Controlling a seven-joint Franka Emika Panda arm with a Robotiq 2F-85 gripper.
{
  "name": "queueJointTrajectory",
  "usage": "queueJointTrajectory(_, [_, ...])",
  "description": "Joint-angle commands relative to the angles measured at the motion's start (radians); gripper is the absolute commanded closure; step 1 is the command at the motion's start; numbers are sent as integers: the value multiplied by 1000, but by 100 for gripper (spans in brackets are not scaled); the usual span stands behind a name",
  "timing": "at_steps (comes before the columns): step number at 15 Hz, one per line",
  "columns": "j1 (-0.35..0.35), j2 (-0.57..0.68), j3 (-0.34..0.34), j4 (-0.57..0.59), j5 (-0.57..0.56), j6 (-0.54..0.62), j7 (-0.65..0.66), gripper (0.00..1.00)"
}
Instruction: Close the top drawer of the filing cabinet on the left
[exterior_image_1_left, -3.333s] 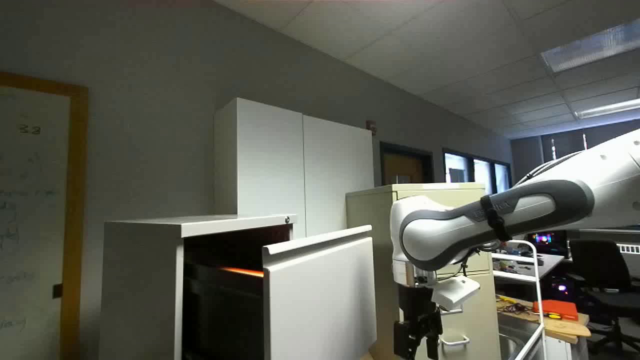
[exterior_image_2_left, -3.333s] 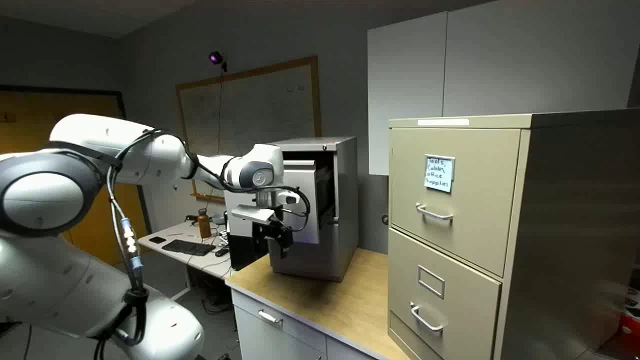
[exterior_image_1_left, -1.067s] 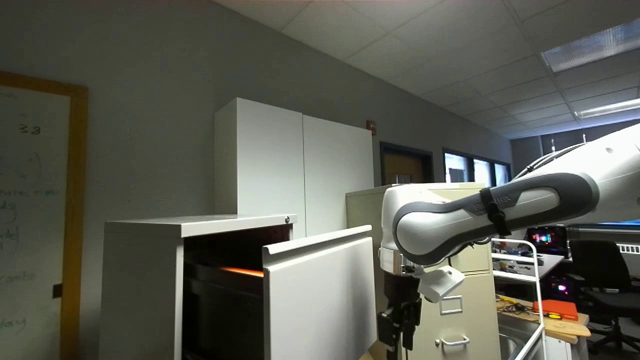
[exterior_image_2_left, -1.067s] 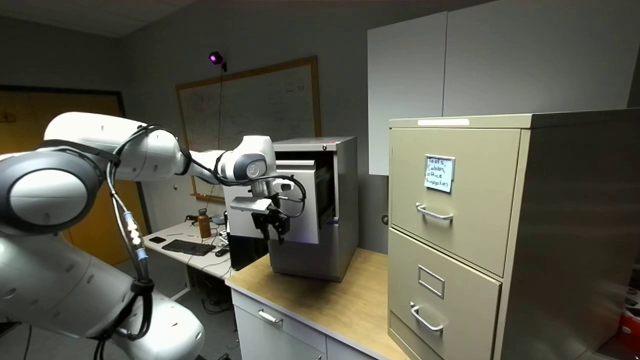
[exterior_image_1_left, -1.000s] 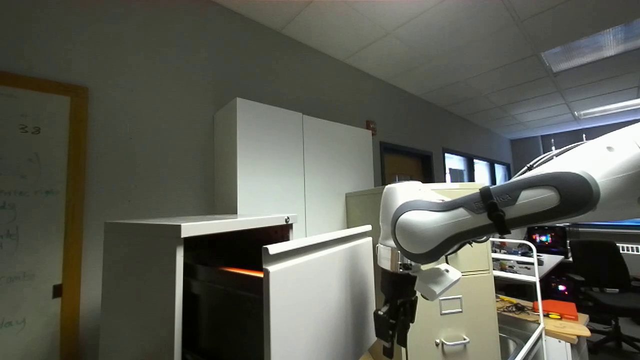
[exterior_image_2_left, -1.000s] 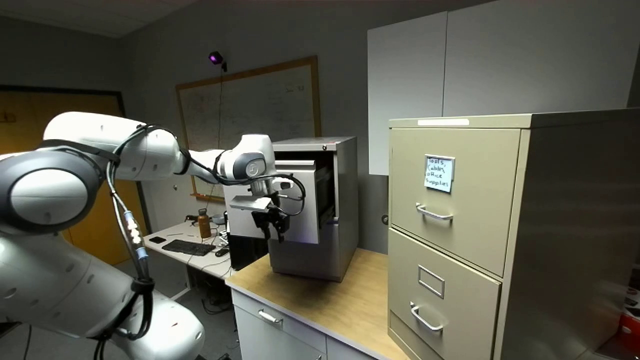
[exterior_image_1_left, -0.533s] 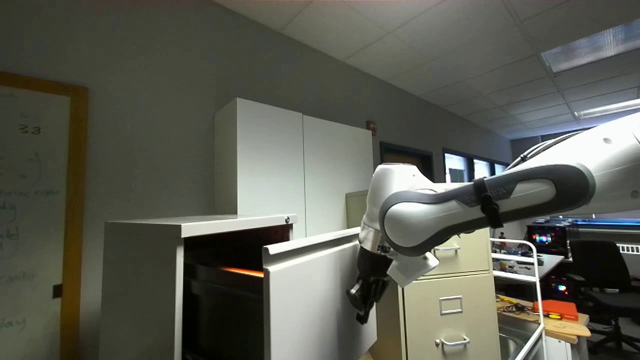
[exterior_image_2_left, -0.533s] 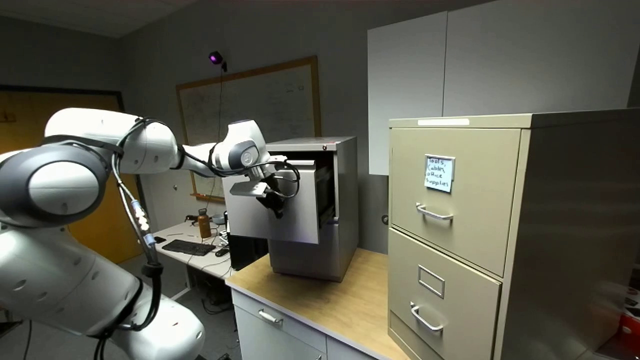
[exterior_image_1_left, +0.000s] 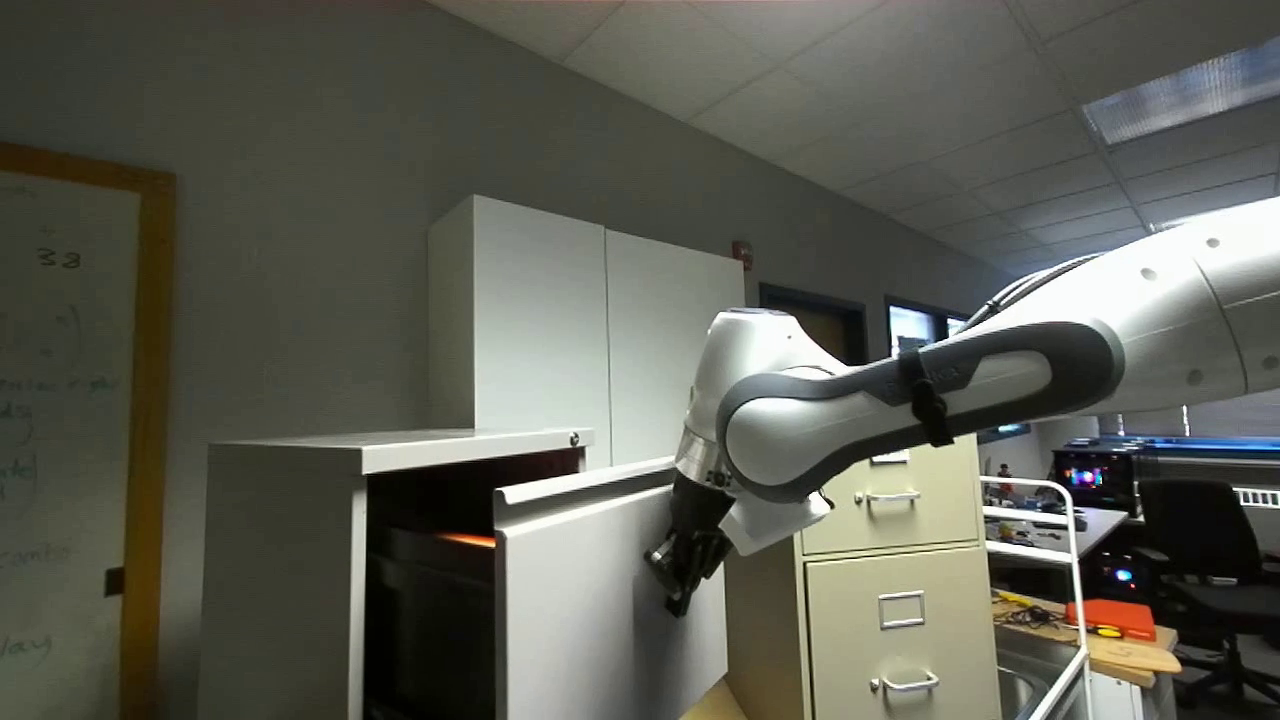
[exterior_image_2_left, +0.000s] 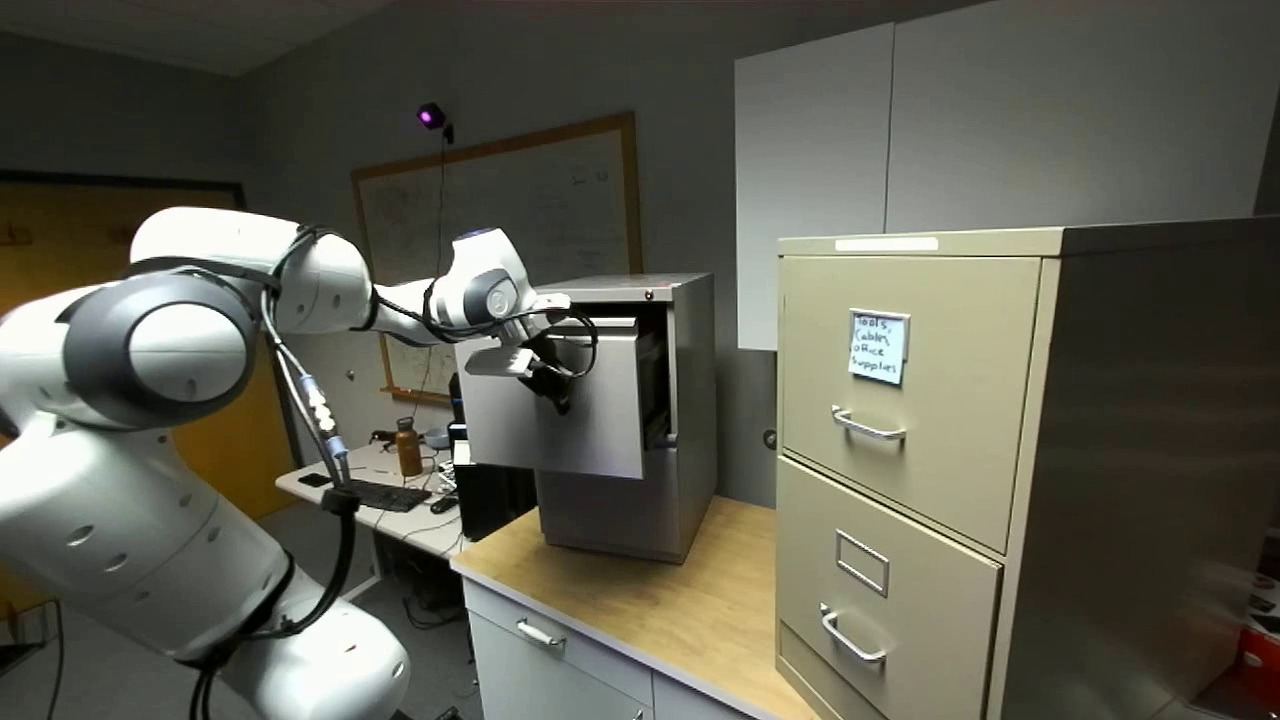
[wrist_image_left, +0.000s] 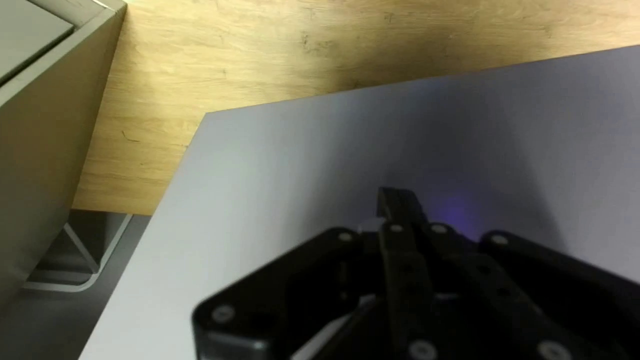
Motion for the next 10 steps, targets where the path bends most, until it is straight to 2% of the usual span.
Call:
queueJointTrajectory(1, [9, 131, 32, 154, -27, 9, 51, 100])
queueJointTrajectory(5, [14, 267, 57, 289, -71, -1, 76, 100])
queueJointTrajectory(10, [36, 468, 45, 479, -127, -14, 114, 100])
